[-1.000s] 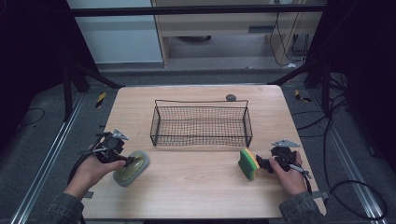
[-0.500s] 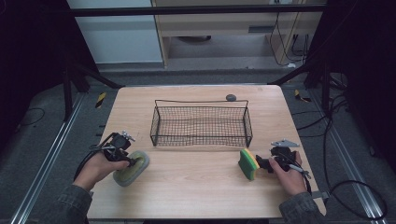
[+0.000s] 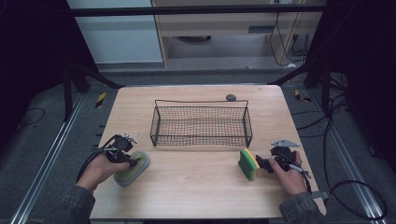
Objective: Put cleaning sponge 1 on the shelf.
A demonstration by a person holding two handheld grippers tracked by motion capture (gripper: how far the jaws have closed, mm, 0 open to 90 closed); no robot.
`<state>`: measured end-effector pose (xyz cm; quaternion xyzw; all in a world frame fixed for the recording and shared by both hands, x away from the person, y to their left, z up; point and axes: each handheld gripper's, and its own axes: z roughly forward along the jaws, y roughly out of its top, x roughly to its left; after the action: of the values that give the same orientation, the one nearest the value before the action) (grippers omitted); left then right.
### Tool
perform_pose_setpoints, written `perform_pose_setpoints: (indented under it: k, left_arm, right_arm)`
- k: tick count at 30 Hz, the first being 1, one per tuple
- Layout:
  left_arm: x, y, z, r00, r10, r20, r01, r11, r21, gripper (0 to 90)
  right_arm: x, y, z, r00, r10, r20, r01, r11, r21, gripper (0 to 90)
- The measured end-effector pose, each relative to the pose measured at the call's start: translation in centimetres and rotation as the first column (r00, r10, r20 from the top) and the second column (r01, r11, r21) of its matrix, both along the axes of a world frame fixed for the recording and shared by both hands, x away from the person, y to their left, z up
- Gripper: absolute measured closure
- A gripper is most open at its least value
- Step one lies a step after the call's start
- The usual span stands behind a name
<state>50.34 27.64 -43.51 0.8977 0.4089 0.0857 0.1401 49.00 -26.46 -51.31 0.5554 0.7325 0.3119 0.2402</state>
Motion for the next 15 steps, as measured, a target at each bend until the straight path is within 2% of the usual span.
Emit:
perform_pose_setpoints:
  k: [1,7,10,12,15]
  left_arm:
    - [-0.1,0.0,0.0,0.9999,0.008,0.007,-0.008,1.0,-0.001,69.7]
    - [-0.7,0.6,0.7,0.9991,-0.017,0.04,0.017,0.9998,-0.006,70.1]
    - [-1.2,1.0,1.6,0.9955,-0.029,0.09,0.03,0.9995,-0.009,70.2]
    - [-1.2,1.0,1.8,0.9946,-0.036,0.097,0.037,0.9993,-0.005,70.2]
    - [-1.6,1.4,2.4,0.9908,-0.038,0.13,0.04,0.9991,-0.014,70.2]
  right_arm:
    - [0.0,0.0,0.0,1.0,0.0,0.0,0.0,1.0,0.0,0.4]
    - [0.0,0.0,0.0,1.0,0.002,0.001,-0.002,1.0,-0.001,0.4]
    - [0.0,0.0,0.0,1.0,0.003,0.001,-0.003,1.0,-0.001,0.4]
    - [0.0,0.0,0.0,1.0,0.003,0.001,-0.003,1.0,0.0,0.4]
    - [0.0,0.0,0.0,1.0,0.003,0.001,-0.003,1.0,0.0,0.4]
